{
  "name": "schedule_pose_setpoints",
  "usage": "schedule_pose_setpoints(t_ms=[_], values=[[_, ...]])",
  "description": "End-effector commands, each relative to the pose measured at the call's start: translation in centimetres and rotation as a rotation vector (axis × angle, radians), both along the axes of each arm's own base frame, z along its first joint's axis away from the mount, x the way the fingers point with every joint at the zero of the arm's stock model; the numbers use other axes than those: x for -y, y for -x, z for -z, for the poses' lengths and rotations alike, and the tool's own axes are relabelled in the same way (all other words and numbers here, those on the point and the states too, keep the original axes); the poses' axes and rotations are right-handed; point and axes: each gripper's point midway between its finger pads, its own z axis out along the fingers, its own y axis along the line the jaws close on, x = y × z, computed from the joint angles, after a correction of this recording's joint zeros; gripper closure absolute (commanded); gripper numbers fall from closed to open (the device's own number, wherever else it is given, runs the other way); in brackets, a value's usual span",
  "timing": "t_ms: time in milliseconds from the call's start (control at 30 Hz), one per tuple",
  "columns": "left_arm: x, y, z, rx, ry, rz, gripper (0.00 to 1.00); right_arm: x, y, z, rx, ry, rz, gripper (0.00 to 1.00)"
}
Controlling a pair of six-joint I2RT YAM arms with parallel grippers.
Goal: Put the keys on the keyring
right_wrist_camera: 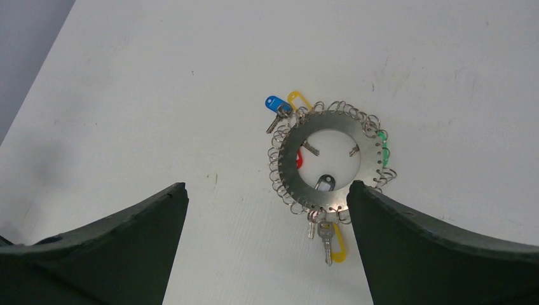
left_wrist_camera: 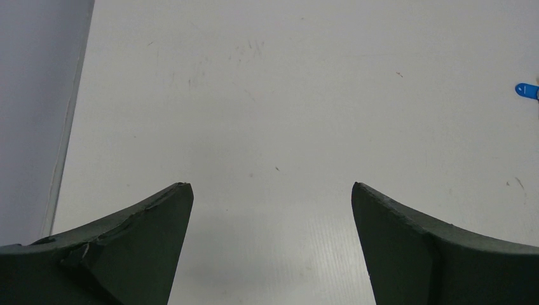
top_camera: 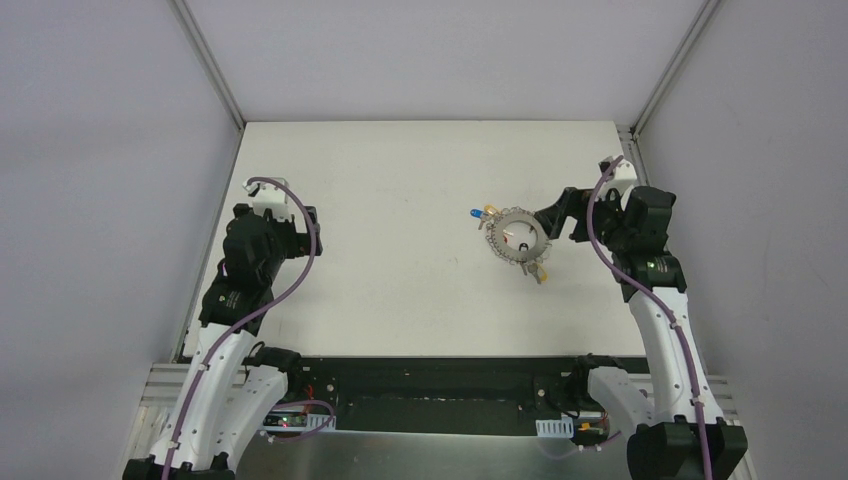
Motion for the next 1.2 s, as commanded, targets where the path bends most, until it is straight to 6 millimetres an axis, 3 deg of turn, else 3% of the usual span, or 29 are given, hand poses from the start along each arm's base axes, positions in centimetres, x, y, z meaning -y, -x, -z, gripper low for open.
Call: schedule_pose_setpoints(t_ms=[0,267,600,1167], values=[[0.7,-1.3,0.0,0.064,0.032,0.028,0.01,0.1,-0.6,-3.7,0.14,-0.035,0.01,0.0],[-0.1,-0.9,-0.3,0.048,-0.017,0.008,0.01,0.0,-0.2,-1.9,0.119,-0.039,-0.027,0.0],[1.1,-0.5,0.9,0.009,-0.022,0.089,0.01,0.7,0.7,-2.0,0.133,-0.035,-0.004,0.0],[1.6,-0.4,1.9,-0.034,-0.027,0.122,0.01,1.3,0.3,-0.9,0.11,-0.019,0.015,0.0]])
